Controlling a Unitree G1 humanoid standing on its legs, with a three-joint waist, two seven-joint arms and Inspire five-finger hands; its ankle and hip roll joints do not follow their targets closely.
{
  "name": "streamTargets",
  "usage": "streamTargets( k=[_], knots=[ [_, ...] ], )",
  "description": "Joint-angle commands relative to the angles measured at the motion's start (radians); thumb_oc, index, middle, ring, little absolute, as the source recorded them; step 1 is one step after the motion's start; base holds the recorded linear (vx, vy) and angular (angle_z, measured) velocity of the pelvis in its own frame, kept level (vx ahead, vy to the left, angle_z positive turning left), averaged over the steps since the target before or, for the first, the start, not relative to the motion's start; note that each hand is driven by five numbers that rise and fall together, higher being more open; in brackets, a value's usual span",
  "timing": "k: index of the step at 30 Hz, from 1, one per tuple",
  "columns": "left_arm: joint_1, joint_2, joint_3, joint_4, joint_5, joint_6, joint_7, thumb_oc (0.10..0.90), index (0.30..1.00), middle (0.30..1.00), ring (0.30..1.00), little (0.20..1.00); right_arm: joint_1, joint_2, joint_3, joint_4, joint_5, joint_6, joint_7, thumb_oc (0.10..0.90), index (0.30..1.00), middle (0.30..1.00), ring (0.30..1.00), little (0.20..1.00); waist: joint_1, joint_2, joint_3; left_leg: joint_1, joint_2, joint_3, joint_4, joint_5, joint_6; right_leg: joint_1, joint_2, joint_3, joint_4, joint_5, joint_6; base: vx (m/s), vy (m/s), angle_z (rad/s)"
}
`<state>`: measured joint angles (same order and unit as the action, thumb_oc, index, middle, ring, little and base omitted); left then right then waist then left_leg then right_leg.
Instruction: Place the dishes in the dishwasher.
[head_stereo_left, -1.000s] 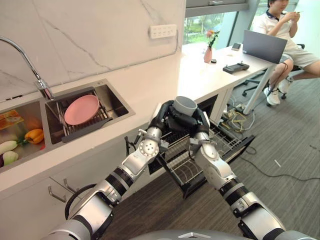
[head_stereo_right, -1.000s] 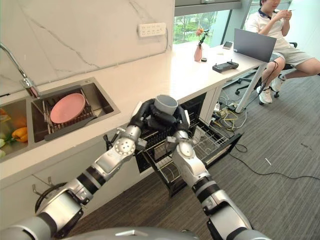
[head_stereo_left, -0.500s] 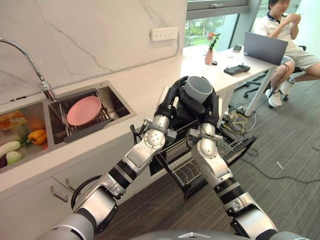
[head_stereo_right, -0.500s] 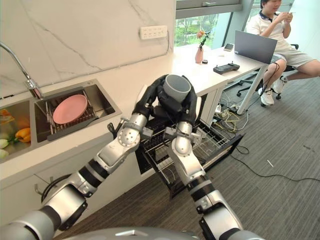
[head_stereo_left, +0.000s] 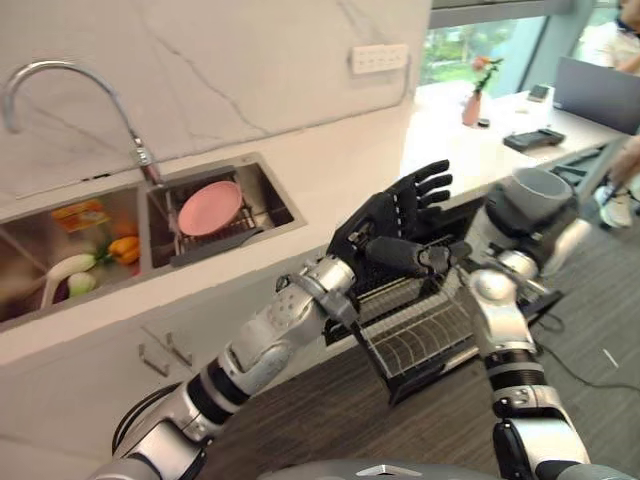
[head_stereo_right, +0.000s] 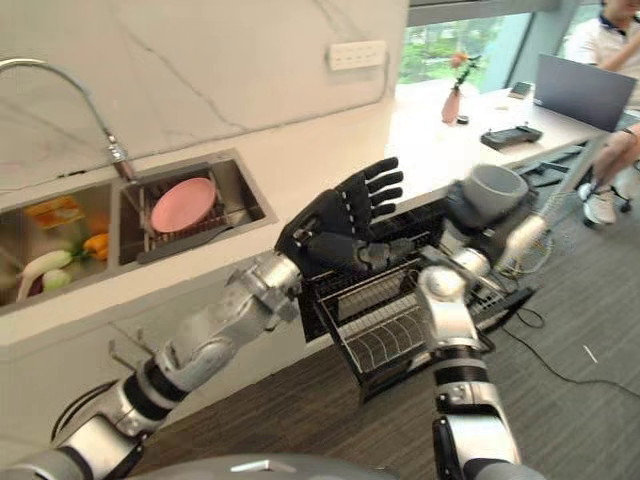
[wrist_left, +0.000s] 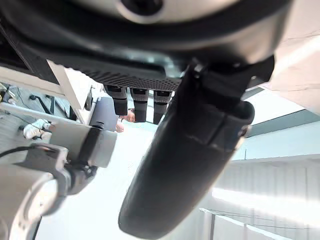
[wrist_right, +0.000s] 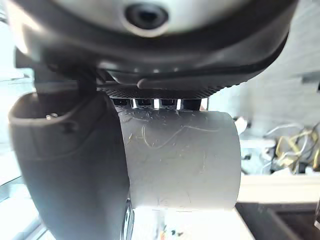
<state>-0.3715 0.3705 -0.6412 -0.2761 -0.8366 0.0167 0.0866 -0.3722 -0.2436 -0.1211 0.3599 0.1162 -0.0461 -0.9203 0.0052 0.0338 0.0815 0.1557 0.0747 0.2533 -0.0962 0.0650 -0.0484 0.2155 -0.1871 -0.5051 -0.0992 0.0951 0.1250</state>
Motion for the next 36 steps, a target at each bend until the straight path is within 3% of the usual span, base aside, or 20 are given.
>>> streamTargets(
  k=[1,5,6,11,14,18,25,27,31,36],
  knots=[
    [-0.029,-0.017,0.045,-0.047,-0.14,-0.05,-0.105,0.8,0.9,0.9,0.9,0.9,-0.082,-0.071,0.023,-0.071,-0.071,-0.076,0.086,0.4,0.3,0.3,0.3,0.3,0.04,0.006,-0.035,0.035,0.019,-0.004,0.009,-0.093,-0.016,0.042,-0.007,-0.044,0.02,-0.112,0.025,0.0,-0.006,0.09],
    [0.141,0.055,0.04,-0.029,-0.28,0.032,-0.179,0.8,0.9,0.9,0.9,0.9,-0.031,-0.071,0.06,-0.077,-0.013,-0.083,0.21,0.4,0.3,0.3,0.3,0.3,0.044,0.005,-0.022,0.026,0.019,-0.006,0.009,-0.088,-0.014,0.038,-0.007,-0.048,0.023,-0.11,0.022,0.0,0.0,0.0],
    [0.234,0.109,0.035,-0.01,-0.322,0.077,-0.21,0.8,0.9,0.9,0.9,0.9,0.002,-0.081,0.086,-0.074,0.011,-0.08,0.281,0.4,0.3,0.3,0.3,0.3,0.045,0.006,-0.014,0.023,0.019,-0.003,0.009,-0.086,-0.013,0.035,-0.007,-0.048,0.024,-0.108,0.02,0.0,0.0,0.0],
    [0.412,0.225,0.054,0.071,-0.357,0.158,-0.279,0.8,0.9,0.9,0.9,0.9,0.065,-0.104,0.145,-0.064,0.028,-0.074,0.409,0.4,0.3,0.3,0.3,0.3,0.046,0.003,-0.011,0.025,0.024,-0.012,0.009,-0.101,-0.022,0.036,-0.003,-0.028,0.025,-0.122,0.026,0.04,-0.015,0.01],
    [0.505,0.249,0.104,0.172,-0.315,0.172,-0.313,0.8,0.9,0.9,0.9,0.9,0.1,-0.133,0.192,-0.047,0.043,-0.069,0.493,0.4,0.3,0.3,0.3,0.3,0.049,-0.001,-0.009,0.015,0.026,-0.01,0.009,-0.094,-0.025,0.026,-0.005,-0.03,0.03,-0.12,0.026,0.0,0.0,0.0],
    [0.577,0.285,0.147,0.258,-0.223,0.172,-0.337,0.8,0.9,0.9,0.9,0.9,0.114,-0.163,0.222,-0.013,0.048,-0.059,0.553,0.4,0.3,0.3,0.3,0.3,0.059,-0.004,-0.009,0.004,0.028,-0.017,0.009,-0.087,-0.029,0.022,-0.005,-0.039,0.034,-0.12,0.024,0.0,0.001,0.04],
    [0.638,0.289,0.249,0.533,0.241,0.067,-0.376,0.8,0.9,0.9,0.9,0.9,0.103,-0.202,0.263,0.138,0.032,-0.039,0.622,0.4,0.3,0.3,0.3,0.3,0.101,-0.009,-0.009,-0.029,0.029,-0.043,0.009,-0.071,-0.035,0.018,-0.01,-0.081,0.034,-0.117,0.024,0.0,0.019,0.14],
    [0.643,0.257,0.277,0.643,0.38,0.027,-0.366,0.8,0.9,0.9,0.9,0.9,0.092,-0.202,0.256,0.208,0.023,-0.033,0.61,0.4,0.3,0.3,0.3,0.3,0.116,-0.011,-0.008,-0.045,0.025,-0.057,0.009,-0.065,-0.036,0.017,-0.012,-0.098,0.035,-0.119,0.025,-0.01,0.018,0.19],
    [0.656,0.18,0.337,0.802,0.517,-0.01,-0.312,0.8,0.9,0.9,0.9,0.9,0.066,-0.19,0.238,0.328,-0.012,-0.013,0.576,0.4,0.3,0.3,0.3,0.3,0.144,-0.007,-0.002,-0.074,0.021,-0.08,0.009,-0.057,-0.036,0.009,-0.018,-0.127,0.038,-0.121,0.024,-0.02,0.011,0.26],
    [0.673,0.109,0.397,0.965,0.613,-0.033,-0.27,0.8,0.9,0.9,0.9,0.9,0.033,-0.184,0.259,0.469,-0.091,0.026,0.555,0.4,0.3,0.3,0.3,0.3,0.173,0.006,0.014,-0.098,0.013,-0.088,0.009,-0.049,-0.034,-0.001,-0.024,-0.15,0.04,-0.119,0.026,-0.02,0.025,0.22]
  ],
)
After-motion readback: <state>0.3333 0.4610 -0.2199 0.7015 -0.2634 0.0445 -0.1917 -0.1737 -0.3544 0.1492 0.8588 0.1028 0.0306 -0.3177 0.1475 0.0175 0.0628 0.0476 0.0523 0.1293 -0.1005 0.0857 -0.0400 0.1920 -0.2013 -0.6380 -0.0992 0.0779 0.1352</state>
